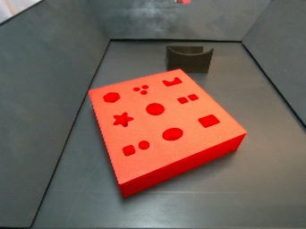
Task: Pick up the double-square object. Move up. Rotate the double-square object. Place the double-square object on the fixture. Regrasp the double-square object. Move to above the board. Insert the double-square object.
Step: Place the double-square object on the fixture.
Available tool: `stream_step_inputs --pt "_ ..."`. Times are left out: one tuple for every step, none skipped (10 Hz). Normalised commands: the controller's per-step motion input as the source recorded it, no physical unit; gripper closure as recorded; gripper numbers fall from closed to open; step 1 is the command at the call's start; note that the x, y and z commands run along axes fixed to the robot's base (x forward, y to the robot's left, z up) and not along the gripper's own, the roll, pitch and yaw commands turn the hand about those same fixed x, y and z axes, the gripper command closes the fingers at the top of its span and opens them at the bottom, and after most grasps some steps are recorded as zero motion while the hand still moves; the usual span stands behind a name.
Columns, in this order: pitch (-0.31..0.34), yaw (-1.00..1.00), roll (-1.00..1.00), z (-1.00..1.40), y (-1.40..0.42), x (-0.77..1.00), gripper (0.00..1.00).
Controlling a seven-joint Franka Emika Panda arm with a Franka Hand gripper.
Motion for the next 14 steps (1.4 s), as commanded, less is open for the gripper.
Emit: stream_step_inputs --pt "0.171 -0.07 -1.00 0.00 0.05 0.48 1.00" --pt "0.185 -0.09 -1.00 0.00 0.05 0.41 1.00" --pt "0.167 -0.10 -0.81 -0.01 0.05 0.32 1.00" --pt "0.151 -0.11 -0.71 -0.01 0.05 0.27 1.00" --pt "0.126 -0.11 -0.49 -0.01 0.05 0.18 1.00" --pt "0.111 -0.11 -0.33 -0.01 0.05 0.12 1.00" --pt "0.014 -0.17 -1.00 -1.00 0.06 0.10 1.00" --pt "-0.002 -0.17 -1.00 -1.00 0.06 0.10 1.00" --pt "0.010 -0.17 -1.00 -1.00 0.07 0.11 1.00" --pt "0.019 -0.17 -1.00 -1.00 0.07 0.12 1.00" --pt "0.027 -0.17 -1.00 -1.00 0.08 0.13 1.00" --pt "0.020 -0.17 -0.95 -1.00 0.09 0.13 1.00" --pt "0.009 -0.14 -0.74 -1.00 0.10 0.14 1.00" --pt "0.004 -0.13 -0.63 -1.00 0.10 0.15 1.00"
